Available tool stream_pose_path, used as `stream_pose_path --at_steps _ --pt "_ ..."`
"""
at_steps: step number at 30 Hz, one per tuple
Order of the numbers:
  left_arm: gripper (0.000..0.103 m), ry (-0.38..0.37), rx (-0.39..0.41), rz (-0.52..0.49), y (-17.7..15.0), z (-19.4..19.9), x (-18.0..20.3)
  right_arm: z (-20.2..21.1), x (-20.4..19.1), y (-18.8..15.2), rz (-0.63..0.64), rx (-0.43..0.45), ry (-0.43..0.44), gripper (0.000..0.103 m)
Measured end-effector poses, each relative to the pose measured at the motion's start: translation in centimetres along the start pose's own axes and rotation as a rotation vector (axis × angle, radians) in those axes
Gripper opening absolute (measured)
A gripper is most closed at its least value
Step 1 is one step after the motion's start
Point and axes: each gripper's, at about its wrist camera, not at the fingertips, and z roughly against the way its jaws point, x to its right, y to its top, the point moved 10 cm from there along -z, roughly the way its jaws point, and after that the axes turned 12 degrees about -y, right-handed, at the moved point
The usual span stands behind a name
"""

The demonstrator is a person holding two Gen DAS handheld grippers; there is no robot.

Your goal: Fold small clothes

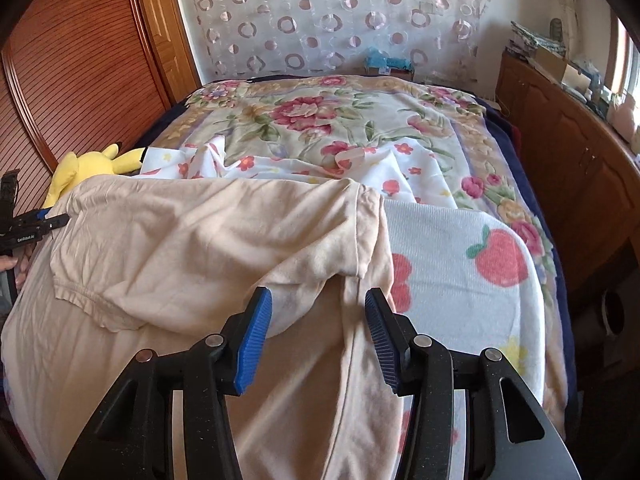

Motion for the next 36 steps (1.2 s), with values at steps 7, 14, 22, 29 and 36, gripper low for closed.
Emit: stream_pose_path --at_steps 7,14,22,29,36 --pt "0.079 0.000 0.001 0.001 0.0 0.0 0.1 -1.3 -0.7 1.3 -0.018 0.002 0.023 0.050" --pt "0.070 -0.049 0.042 0.046 0.4 0.9 0.5 -2.2 -1.1 1.7 0.002 0.005 -0.015 0.045" --pt "0.020 -0.080 0.045 0.027 0.3 1.4 1.9 -2.2 -1.4 1.7 0.017 0.028 -0.028 0.041" --pt "0.005 -0.065 0.131 -0.014 1.9 4.2 3.3 -1.1 -1.5 2.2 0.032 0.078 -0.004 0.003" --pt "0.005 -0.085 0.204 -0.006 3.6 8.2 4.3 3.6 -0.5 3.7 -0.005 0.205 0.028 0.003"
